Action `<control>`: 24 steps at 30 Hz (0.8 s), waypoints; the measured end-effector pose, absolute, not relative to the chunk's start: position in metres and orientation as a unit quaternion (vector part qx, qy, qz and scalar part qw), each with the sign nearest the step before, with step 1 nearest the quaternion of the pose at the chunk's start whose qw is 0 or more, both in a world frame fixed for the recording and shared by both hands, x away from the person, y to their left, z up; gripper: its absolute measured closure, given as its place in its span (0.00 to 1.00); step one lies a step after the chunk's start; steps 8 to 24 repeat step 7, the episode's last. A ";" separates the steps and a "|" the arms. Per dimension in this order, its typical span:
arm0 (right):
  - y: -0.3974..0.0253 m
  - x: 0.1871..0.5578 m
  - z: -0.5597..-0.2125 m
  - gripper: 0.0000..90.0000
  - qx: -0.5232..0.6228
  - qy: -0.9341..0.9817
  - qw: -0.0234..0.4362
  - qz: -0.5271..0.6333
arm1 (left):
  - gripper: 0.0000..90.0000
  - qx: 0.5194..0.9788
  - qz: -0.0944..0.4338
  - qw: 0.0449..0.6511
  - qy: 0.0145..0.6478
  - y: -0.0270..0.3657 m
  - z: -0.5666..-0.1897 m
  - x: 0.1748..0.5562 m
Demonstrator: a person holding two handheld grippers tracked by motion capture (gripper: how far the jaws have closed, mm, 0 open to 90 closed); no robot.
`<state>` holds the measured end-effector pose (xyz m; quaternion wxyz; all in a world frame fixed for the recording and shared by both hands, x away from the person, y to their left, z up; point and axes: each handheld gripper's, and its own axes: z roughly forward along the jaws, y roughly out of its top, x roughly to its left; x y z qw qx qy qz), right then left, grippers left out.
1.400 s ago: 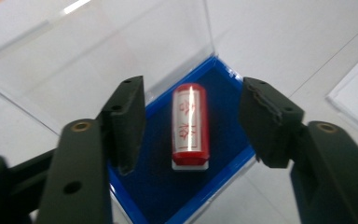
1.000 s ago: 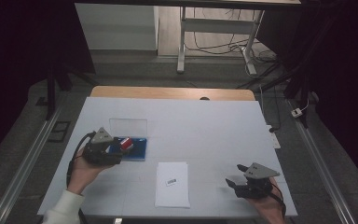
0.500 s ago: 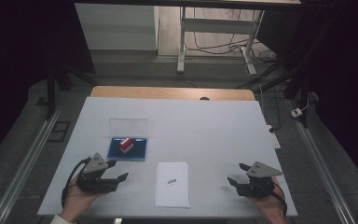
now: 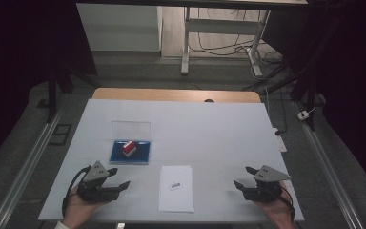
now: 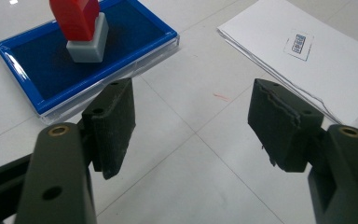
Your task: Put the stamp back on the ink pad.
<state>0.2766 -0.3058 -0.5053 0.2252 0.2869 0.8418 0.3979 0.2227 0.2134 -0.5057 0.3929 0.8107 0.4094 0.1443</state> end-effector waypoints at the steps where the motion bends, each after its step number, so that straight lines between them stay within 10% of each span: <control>1: -0.306 0.276 -0.505 0.32 0.287 0.842 0.224 0.399 | 0.36 0.811 0.145 0.393 0.409 0.214 -0.506 0.223; 24: -0.304 0.275 -0.505 0.32 0.280 0.844 0.221 0.401 | 0.35 0.811 0.145 0.393 0.409 0.213 -0.507 0.223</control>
